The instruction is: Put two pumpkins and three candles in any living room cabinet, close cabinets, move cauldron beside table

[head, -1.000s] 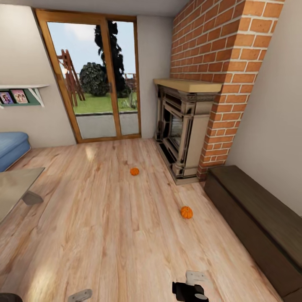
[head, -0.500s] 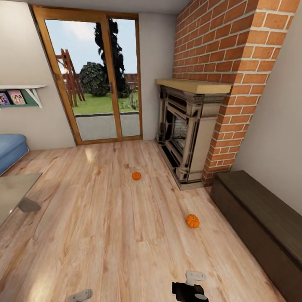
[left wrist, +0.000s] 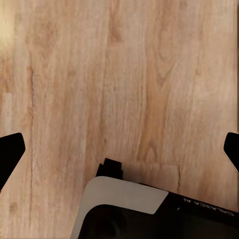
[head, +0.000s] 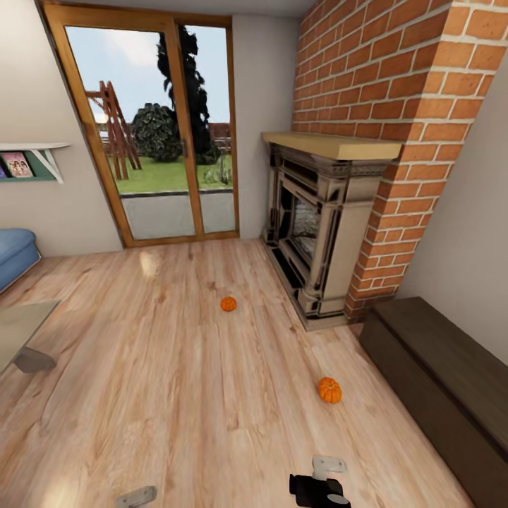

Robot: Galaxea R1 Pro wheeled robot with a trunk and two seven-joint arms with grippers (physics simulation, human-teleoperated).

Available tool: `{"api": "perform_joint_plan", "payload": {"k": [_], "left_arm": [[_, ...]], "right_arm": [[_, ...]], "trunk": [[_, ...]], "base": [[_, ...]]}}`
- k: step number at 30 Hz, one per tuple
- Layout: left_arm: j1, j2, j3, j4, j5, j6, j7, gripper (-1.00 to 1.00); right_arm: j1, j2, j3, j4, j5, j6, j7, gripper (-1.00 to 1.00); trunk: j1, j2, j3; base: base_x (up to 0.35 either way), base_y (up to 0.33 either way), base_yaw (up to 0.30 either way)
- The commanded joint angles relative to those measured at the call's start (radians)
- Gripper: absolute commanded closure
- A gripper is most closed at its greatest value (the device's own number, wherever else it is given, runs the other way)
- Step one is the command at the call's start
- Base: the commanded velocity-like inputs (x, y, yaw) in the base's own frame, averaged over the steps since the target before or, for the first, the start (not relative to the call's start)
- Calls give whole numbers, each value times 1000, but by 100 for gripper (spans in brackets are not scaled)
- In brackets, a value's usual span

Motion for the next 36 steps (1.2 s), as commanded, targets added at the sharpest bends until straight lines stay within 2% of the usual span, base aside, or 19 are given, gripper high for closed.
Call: {"api": "perform_joint_plan", "payload": {"k": [1,10,22,36], "left_arm": [[0,0,0,0,0,0,0,-100],[1,0,0,0,0,0,0,-100],[0,0,0,0,0,0,0,-100],[0,0,-1,0,0,0,0,-100]], "right_arm": [[0,0,0,0,0,0,0,-100],[0,0,0,0,0,0,0,-100],[0,0,0,2,0,0,1,-100],[0,0,0,5,-1,1,4,-100]], "trunk": [[0,0,0],[0,0,0],[0,0,0],[0,0,-5]], "base": [[327,0,0],[327,17,0],[317,158,-20],[275,183,-228]]}}
